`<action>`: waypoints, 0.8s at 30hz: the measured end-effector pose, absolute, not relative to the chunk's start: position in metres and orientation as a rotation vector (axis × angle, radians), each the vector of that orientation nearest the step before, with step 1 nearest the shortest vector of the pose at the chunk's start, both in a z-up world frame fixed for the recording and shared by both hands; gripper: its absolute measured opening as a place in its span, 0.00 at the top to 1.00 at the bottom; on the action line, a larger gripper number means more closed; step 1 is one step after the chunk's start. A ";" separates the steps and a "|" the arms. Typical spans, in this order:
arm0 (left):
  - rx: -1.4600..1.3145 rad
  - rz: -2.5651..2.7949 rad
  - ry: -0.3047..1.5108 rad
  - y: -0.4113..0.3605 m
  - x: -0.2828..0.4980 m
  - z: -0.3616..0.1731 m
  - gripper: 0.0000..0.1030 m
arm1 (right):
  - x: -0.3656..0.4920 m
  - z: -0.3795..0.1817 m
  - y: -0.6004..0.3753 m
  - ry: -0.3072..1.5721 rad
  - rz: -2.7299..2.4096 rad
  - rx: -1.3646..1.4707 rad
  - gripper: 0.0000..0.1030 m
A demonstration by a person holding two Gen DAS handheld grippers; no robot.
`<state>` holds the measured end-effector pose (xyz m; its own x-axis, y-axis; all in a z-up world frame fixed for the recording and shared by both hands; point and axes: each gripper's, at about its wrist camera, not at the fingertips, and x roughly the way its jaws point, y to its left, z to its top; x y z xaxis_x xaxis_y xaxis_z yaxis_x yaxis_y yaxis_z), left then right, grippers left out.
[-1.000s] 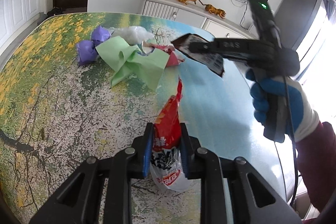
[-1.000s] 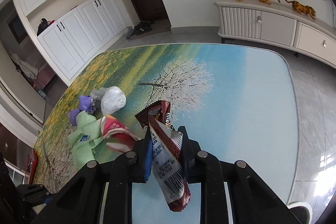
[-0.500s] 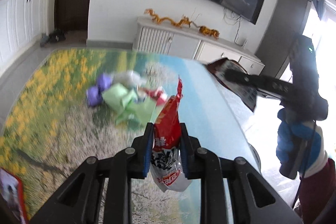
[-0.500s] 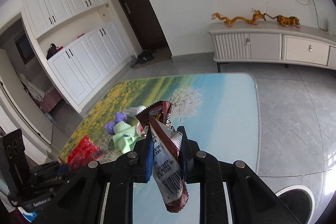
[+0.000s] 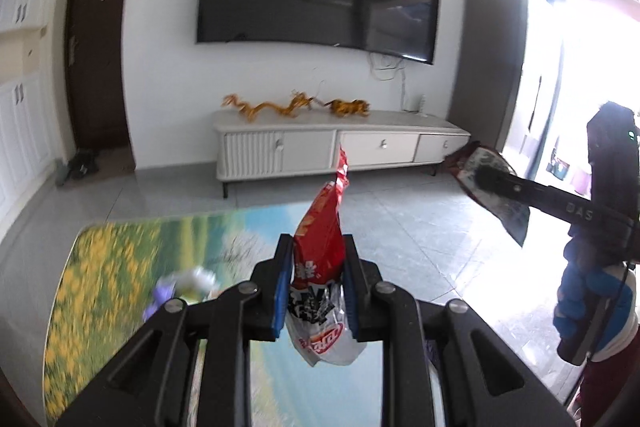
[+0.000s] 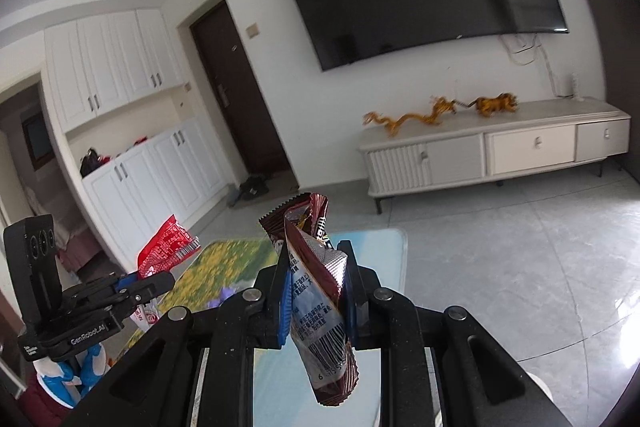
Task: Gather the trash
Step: 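Lift both held items and carry them toward the white bin, then open both tools over the white bin to drop the snack bag and wrapper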
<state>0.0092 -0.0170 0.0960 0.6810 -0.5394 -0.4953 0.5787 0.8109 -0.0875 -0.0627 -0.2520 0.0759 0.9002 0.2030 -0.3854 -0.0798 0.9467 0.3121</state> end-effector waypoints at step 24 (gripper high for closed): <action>0.330 -1.007 0.795 -0.263 -0.007 0.012 0.78 | -0.135 -0.019 -0.411 0.619 -0.265 0.516 0.81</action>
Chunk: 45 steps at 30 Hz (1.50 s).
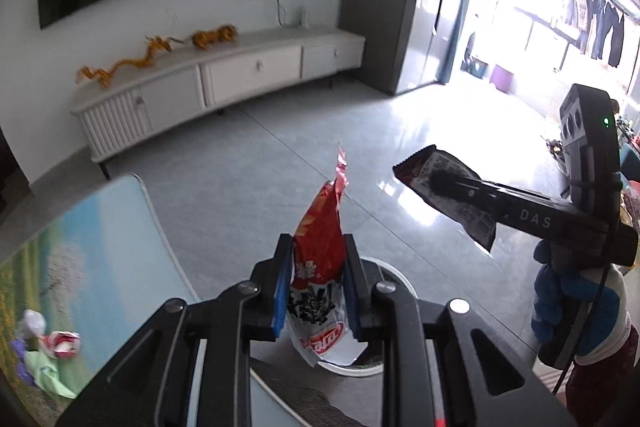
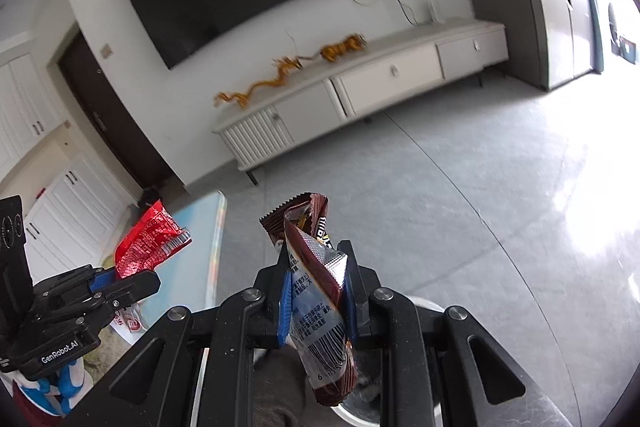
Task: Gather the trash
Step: 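Open both tools over the white bin to drop the snack bag and wrapper, then move both open tools back over the remaining trash on the table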
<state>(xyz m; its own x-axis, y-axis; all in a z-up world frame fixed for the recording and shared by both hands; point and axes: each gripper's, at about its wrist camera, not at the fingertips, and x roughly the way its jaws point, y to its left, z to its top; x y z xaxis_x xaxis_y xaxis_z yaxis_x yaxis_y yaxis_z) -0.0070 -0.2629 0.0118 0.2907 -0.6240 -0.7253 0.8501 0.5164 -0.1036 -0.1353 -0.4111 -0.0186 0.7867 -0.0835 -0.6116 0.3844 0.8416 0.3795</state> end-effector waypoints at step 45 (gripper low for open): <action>0.198 -0.877 0.756 -0.180 -0.011 0.023 0.55 | -0.142 0.003 -0.380 0.661 -0.250 0.476 0.53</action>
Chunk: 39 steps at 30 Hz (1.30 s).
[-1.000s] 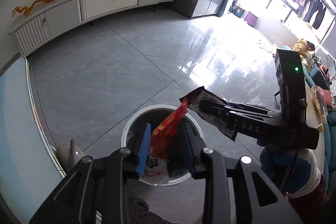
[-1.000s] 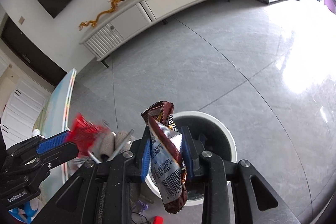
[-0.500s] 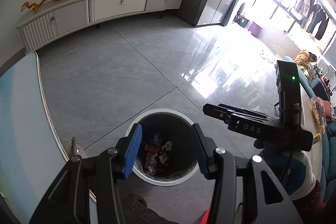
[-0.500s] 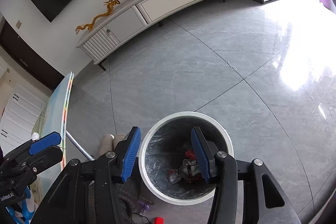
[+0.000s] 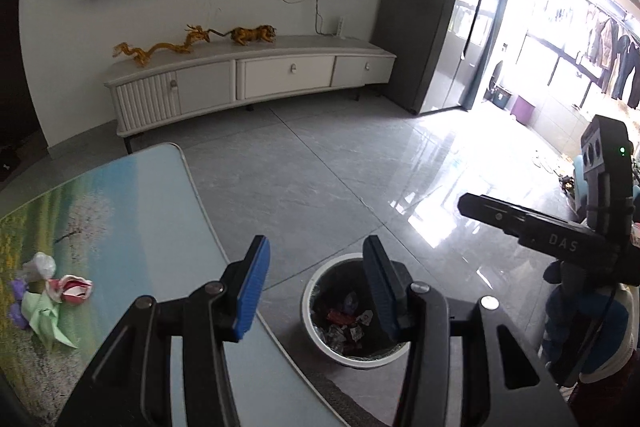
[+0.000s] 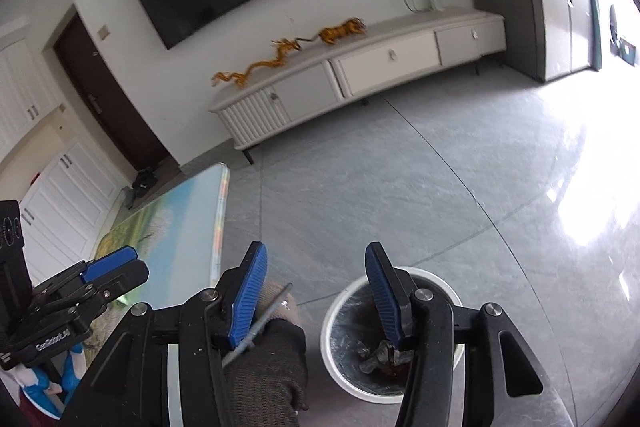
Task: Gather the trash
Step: 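Move both open tools back over the remaining trash on the table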
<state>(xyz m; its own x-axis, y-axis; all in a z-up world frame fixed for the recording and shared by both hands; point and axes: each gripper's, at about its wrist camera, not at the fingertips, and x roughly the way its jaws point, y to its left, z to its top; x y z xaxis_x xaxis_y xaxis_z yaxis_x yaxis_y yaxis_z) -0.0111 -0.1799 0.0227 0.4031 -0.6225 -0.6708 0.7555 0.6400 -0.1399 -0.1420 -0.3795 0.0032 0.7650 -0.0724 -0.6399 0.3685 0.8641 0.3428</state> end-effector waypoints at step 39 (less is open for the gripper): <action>-0.008 -0.326 0.875 0.068 0.120 -0.008 0.44 | 0.049 0.060 -0.163 0.670 0.243 0.177 0.43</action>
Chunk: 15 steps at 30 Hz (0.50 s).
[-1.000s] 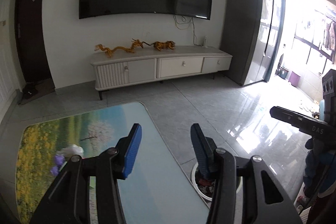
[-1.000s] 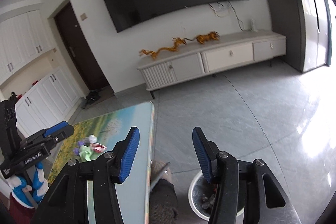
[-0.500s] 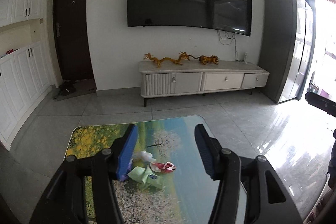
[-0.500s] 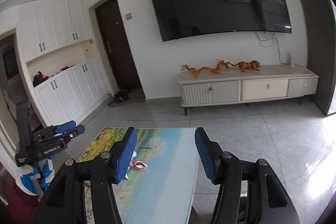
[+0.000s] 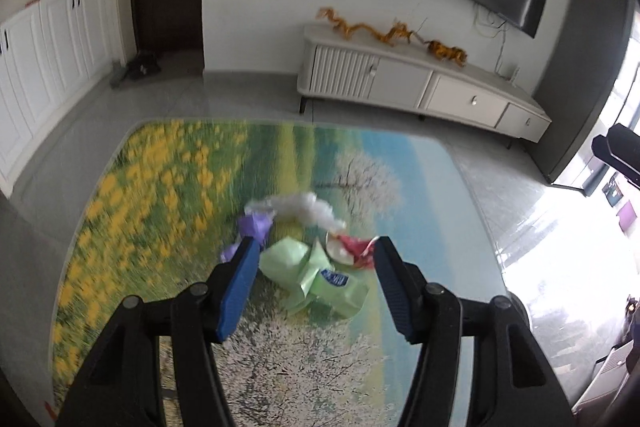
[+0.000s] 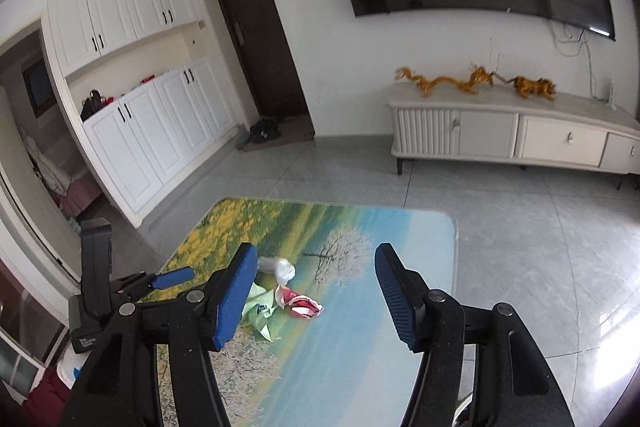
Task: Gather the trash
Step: 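Move both open tools back over the remaining trash on the table, then grasp the green paper with the left tool while the right tool grasps the pink wrapper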
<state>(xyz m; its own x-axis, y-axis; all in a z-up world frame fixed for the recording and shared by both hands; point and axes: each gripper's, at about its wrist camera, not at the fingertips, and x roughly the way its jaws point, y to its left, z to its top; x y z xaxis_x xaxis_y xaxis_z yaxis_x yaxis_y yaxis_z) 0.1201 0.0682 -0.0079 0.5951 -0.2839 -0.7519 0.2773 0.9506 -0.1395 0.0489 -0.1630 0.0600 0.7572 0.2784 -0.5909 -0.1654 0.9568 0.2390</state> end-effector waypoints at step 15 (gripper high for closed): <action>-0.052 -0.288 1.029 0.061 0.156 -0.093 0.44 | 0.132 -0.066 -0.135 0.919 0.328 0.203 0.42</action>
